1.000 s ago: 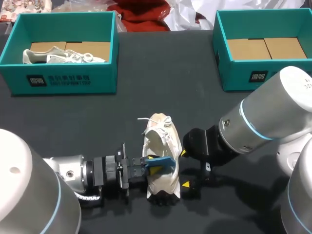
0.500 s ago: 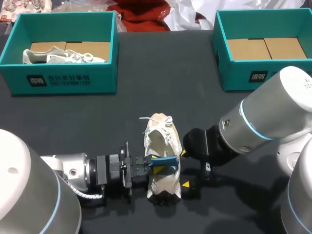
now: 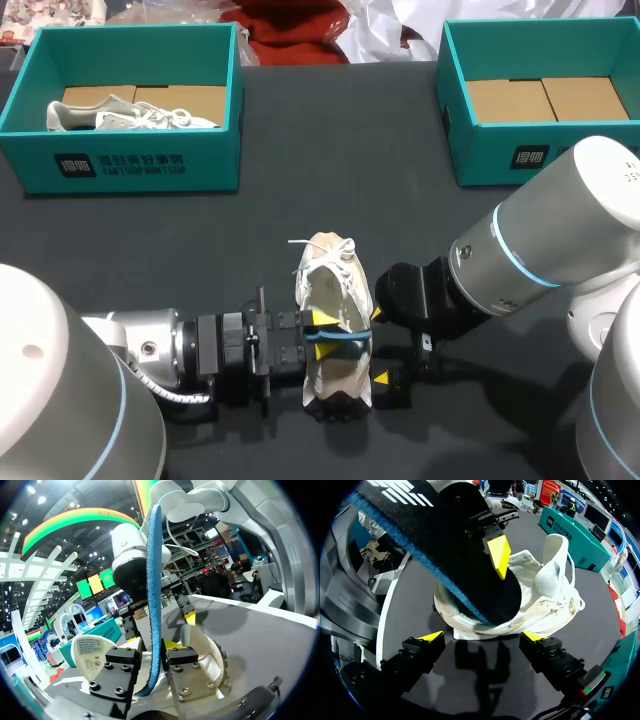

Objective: Take the shoe out of the shoebox, open the shoe tongue, remove and reinsert the insole, then place the shoe into the shoebox

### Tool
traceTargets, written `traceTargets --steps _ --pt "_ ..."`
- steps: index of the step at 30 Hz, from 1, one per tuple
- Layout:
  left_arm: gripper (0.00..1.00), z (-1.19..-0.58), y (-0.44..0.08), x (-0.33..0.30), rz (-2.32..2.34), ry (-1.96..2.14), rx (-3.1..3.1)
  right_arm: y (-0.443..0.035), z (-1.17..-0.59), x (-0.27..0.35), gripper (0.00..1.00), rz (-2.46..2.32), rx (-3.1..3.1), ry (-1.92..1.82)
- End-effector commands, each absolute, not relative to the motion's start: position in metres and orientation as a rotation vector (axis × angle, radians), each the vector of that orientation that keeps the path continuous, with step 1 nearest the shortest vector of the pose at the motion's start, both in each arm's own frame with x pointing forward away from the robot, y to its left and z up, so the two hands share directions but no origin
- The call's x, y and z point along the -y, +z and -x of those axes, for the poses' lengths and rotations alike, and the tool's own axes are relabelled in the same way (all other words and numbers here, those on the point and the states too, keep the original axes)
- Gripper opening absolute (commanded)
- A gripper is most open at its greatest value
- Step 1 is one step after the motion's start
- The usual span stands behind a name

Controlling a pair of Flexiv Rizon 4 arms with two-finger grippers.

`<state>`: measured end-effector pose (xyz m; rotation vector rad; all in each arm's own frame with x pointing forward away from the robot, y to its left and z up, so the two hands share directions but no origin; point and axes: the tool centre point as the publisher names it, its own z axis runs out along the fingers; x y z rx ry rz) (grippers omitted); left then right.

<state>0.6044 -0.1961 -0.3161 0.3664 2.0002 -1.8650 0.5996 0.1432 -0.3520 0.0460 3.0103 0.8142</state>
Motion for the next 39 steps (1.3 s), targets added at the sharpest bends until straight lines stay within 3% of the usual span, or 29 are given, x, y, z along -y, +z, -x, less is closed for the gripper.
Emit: traceTargets --steps 1,16,18,19,39 --pt "0.28 -0.601 -0.31 0.197 -0.384 -1.864 -2.005 -0.352 -0.598 -0.142 1.0 -0.048 -3.007 0.815" --pt "0.26 -0.587 -0.295 0.209 -0.461 -1.778 -2.043 -0.352 -0.598 -0.142 1.0 -0.048 -3.007 0.815" --pt "0.14 -0.585 -0.294 0.209 -0.474 -1.779 -2.038 -0.352 -0.598 -0.142 1.0 -0.048 -3.007 0.815" --pt "0.0 -0.585 -0.293 0.209 -0.482 -1.776 -2.035 -0.352 -0.598 -0.142 1.0 -0.048 -3.007 0.815" --pt "0.0 -0.612 -0.334 0.208 -0.52 -1.754 -1.992 -0.352 -0.598 -0.142 1.0 -0.048 -3.007 0.815"
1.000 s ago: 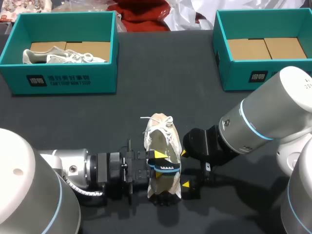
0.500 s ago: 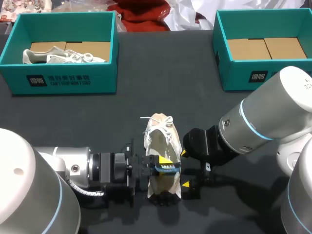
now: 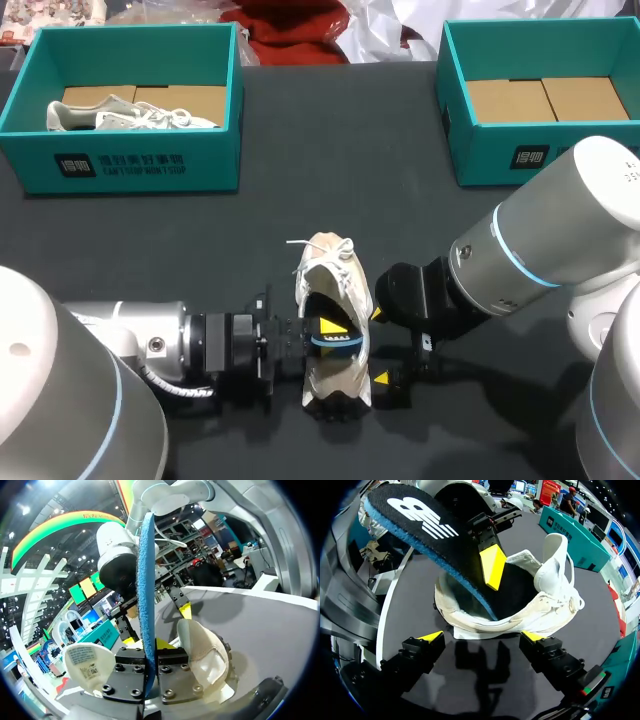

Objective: Take the shoe out of the shoebox, open the shoe tongue, remove and reinsert the insole, then place the shoe into the shoebox

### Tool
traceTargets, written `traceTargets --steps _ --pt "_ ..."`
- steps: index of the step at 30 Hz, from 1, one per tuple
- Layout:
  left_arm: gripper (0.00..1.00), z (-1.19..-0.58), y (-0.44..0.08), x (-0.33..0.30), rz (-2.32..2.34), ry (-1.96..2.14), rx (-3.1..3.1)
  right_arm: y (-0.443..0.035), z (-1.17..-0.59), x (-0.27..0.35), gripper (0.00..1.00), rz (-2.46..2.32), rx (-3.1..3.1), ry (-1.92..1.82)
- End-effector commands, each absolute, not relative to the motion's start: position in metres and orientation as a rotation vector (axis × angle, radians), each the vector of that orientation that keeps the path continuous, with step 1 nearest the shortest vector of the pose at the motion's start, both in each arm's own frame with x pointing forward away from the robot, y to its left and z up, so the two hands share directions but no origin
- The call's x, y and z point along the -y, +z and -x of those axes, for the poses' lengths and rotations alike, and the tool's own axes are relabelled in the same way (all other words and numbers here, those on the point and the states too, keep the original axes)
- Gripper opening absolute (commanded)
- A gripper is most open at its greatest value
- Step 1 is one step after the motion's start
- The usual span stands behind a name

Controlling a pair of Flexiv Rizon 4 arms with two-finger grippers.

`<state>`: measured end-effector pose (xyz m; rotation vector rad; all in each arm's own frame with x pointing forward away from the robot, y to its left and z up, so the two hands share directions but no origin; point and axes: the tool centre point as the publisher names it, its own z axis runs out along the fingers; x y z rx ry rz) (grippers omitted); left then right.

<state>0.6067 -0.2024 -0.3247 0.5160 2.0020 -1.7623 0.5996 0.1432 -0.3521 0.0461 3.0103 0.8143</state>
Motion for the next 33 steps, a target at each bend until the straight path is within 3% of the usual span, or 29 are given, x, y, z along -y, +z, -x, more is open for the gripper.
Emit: traceTargets --steps 1,12,13,17,28,31,32,33 --pt "0.0 -0.613 -0.335 0.209 -0.526 -1.739 -1.993 -0.352 -0.598 -0.142 1.0 -0.048 -3.007 0.815" --pt "0.0 -0.612 -0.332 0.206 -0.472 -1.685 -2.013 -0.352 -0.598 -0.142 1.0 -0.048 -3.007 0.815" --pt "0.14 -0.611 -0.33 0.206 -0.468 -1.69 -2.01 -0.352 -0.598 -0.142 1.0 -0.048 -3.007 0.815" --pt "0.24 -0.607 -0.322 0.206 -0.469 -1.704 -1.997 -0.352 -0.598 -0.142 1.0 -0.048 -3.007 0.815" --pt "0.29 -0.594 -0.297 0.208 -0.491 -1.701 -1.959 -0.352 -0.598 -0.142 1.0 -0.048 -3.007 0.815" --pt "0.25 -0.592 -0.294 0.209 -0.506 -1.685 -1.956 -0.352 -0.598 -0.142 1.0 -0.048 -3.007 0.815" --pt "0.04 -0.592 -0.295 0.21 -0.51 -1.67 -1.954 -0.352 -0.598 -0.142 1.0 -0.048 -3.007 0.815" --pt "0.0 -0.592 -0.296 0.211 -0.514 -1.662 -1.954 -0.352 -0.598 -0.142 1.0 -0.048 -3.007 0.815"
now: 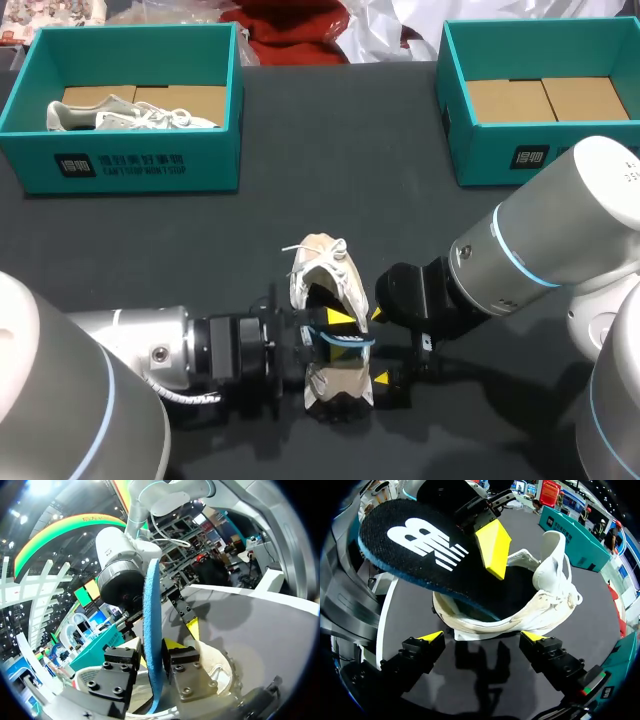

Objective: Take the shoe out of the shoebox, open the shoe tongue, remove and reinsert the insole, then place the shoe into the shoebox

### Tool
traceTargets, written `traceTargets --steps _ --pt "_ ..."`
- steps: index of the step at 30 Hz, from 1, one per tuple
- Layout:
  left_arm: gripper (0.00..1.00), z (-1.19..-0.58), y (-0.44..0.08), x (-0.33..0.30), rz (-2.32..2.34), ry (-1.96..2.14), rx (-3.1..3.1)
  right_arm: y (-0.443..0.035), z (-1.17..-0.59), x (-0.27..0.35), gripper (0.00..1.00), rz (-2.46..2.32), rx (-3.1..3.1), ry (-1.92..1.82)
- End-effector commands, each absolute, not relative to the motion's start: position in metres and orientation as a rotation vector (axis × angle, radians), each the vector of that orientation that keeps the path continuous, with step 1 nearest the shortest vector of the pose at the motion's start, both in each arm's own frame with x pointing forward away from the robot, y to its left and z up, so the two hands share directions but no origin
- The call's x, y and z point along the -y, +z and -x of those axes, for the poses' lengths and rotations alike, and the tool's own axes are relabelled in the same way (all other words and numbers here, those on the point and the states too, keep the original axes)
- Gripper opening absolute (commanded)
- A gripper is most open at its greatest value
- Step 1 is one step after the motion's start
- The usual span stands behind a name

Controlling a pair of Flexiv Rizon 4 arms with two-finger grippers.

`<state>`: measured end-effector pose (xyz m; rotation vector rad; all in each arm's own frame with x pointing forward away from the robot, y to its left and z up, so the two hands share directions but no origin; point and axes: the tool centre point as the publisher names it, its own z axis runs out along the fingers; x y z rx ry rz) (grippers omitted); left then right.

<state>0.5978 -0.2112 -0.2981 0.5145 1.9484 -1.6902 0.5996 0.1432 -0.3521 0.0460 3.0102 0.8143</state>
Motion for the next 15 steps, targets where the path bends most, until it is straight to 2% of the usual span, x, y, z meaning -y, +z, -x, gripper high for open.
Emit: traceTargets --steps 1,15 --pt "0.0 -0.592 -0.297 0.211 -0.521 -1.658 -1.953 -0.352 -0.598 -0.142 1.0 -0.048 -3.007 0.815" --pt "0.0 -0.622 -0.33 0.21 -0.541 -1.576 -1.953 -0.352 -0.598 -0.142 1.0 -0.048 -3.007 0.815"
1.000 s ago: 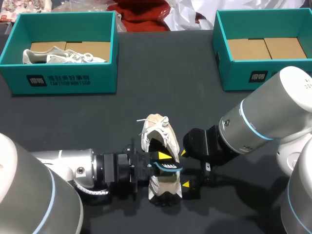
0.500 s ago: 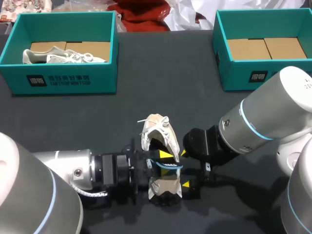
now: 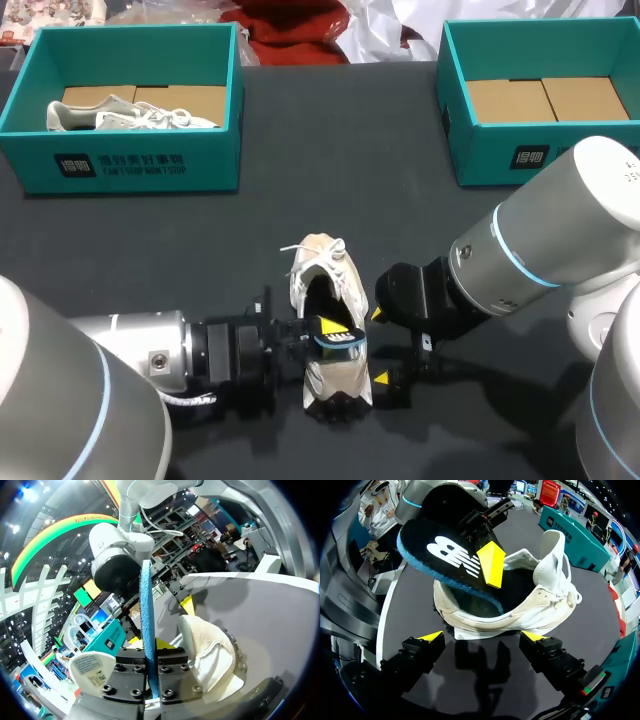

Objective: Take the shoe out of the shoebox, open the shoe tongue, remove and reinsert the insole, then place the shoe into the shoebox

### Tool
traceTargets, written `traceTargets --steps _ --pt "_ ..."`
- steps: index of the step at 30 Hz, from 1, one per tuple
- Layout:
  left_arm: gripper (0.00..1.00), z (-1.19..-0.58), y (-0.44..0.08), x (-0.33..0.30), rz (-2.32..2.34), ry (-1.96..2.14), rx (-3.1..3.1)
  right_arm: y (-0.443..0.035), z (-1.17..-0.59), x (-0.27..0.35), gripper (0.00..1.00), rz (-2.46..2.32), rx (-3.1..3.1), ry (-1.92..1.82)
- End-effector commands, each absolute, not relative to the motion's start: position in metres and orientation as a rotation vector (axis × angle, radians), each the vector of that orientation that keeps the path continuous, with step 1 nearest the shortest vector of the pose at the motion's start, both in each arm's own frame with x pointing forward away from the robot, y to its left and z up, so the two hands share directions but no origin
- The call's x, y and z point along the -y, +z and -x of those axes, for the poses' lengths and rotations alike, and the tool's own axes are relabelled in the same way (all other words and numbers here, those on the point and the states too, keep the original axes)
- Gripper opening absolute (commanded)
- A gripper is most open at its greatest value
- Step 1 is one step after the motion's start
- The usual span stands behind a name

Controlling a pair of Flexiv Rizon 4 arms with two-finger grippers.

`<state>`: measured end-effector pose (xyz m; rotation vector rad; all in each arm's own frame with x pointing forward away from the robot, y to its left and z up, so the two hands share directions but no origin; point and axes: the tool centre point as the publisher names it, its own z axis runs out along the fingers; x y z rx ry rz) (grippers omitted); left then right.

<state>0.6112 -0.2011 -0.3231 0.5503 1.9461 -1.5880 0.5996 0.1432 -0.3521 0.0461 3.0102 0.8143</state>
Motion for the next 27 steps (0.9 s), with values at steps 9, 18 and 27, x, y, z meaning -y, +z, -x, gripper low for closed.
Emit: traceTargets --steps 9,18,27 --pt "0.0 -0.625 -0.335 0.208 -0.526 -1.573 -1.985 -0.352 -0.598 -0.142 1.0 -0.048 -3.007 0.815" --pt "0.34 -0.609 -0.317 0.204 -0.545 -1.62 -1.986 -0.352 -0.598 -0.142 1.0 -0.048 -3.007 0.815" --pt "0.29 -0.594 -0.303 0.199 -0.548 -1.585 -2.017 -0.352 -0.598 -0.142 1.0 -0.048 -3.007 0.815"
